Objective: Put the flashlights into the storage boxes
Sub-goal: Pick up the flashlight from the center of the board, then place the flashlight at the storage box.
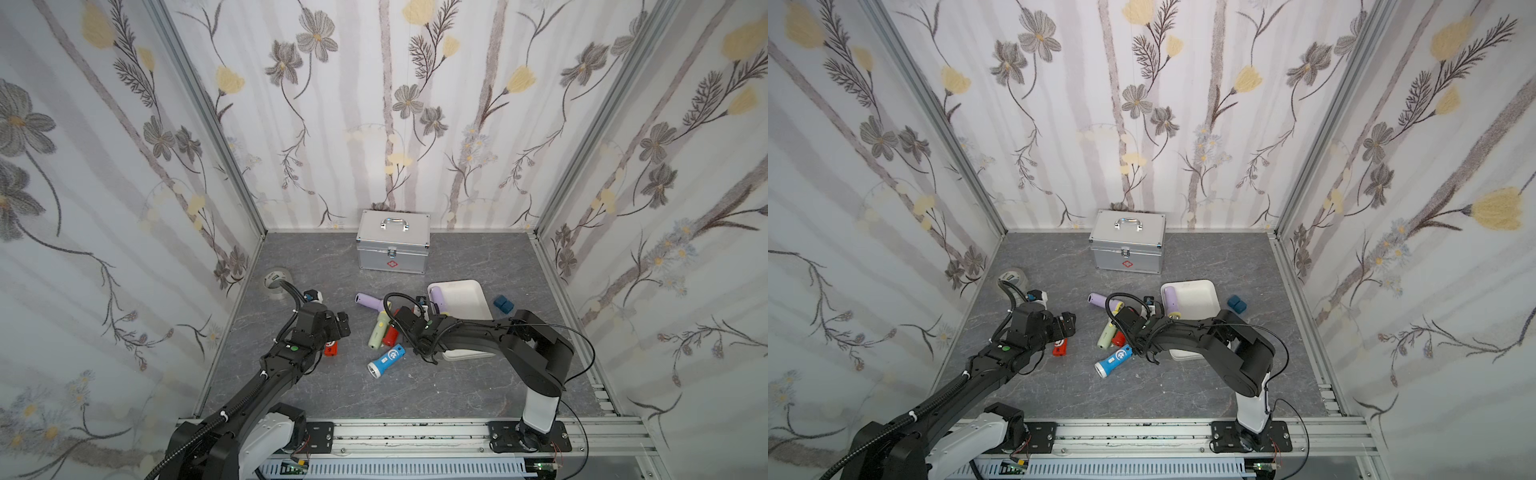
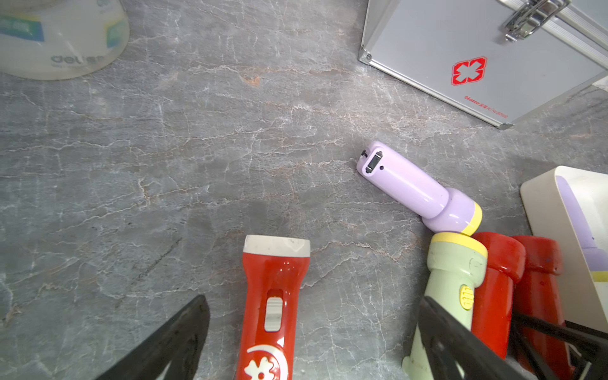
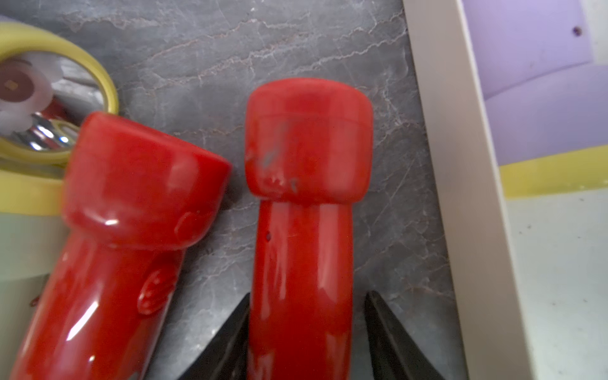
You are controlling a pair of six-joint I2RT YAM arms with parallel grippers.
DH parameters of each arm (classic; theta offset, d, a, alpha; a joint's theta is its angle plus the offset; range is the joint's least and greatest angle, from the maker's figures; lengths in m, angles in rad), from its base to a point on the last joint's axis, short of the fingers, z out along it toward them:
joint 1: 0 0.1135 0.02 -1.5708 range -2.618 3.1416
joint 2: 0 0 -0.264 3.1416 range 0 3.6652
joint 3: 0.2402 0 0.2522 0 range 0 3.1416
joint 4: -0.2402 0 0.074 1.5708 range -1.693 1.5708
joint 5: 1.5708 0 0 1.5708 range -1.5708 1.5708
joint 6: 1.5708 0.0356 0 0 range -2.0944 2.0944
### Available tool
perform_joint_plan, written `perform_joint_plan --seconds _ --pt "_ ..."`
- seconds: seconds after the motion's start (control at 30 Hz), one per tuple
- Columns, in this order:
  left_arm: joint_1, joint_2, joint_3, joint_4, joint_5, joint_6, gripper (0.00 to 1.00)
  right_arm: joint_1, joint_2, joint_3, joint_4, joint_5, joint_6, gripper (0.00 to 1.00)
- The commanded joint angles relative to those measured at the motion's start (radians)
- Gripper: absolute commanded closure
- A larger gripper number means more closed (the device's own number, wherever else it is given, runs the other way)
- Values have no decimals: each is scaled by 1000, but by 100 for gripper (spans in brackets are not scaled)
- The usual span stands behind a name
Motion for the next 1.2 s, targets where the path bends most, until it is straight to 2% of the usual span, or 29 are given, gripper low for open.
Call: perform_joint_plan --seconds 0.0,0.17,0.3,0.43,0.57,0.67,0.83,0.97,1.17 --pt "4 -5 15 -51 -74 -76 0 0 10 8 33 12 -8 56" --pt "10 -89 -1 -37 39 -226 0 3 -24 -4 52 0 -34 67" --pt "-14 -148 -14 16 102 -196 0 10 -78 -18 63 -3 -70 72" --pt "-88 -110 42 -18 90 -178 0 20 -184 -42 77 -15 -118 73" --pt "-202 3 96 31 74 -207 0 11 -337 -80 64 32 -201 73" --pt "-291 116 154 72 48 -223 0 -60 -459 -146 82 30 -304 72" --pt "-378 295 245 106 28 -224 0 -289 -580 -323 228 -170 -502 71" --pt "-393 362 272 105 26 -239 0 -435 -539 -369 258 -308 -597 70" --pt "-392 344 261 53 -34 -215 0 -522 -379 -272 245 -413 -673 68"
